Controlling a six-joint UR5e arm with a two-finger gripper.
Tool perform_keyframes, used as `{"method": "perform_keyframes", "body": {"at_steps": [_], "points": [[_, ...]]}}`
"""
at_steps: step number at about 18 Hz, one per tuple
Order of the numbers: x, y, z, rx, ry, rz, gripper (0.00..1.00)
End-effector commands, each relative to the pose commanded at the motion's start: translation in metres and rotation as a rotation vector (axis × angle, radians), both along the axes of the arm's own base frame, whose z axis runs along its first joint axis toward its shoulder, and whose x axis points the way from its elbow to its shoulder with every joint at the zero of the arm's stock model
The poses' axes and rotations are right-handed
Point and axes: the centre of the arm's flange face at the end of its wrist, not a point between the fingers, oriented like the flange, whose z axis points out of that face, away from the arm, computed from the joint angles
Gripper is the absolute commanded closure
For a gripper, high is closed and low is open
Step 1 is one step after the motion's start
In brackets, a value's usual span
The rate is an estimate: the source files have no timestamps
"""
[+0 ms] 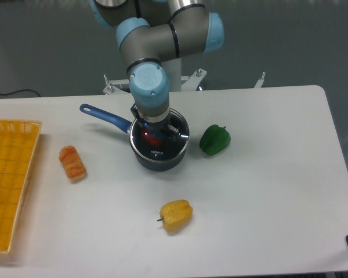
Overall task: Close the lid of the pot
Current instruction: 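Hold the lid on the saucepan and settle it flat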
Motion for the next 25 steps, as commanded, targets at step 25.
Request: {"method": "perform_keyframes", "body": {"at_steps": [25], "points": [[0.0003,0.0029,-0.0023,-0.002,0.002,0.001,0.34]]}}
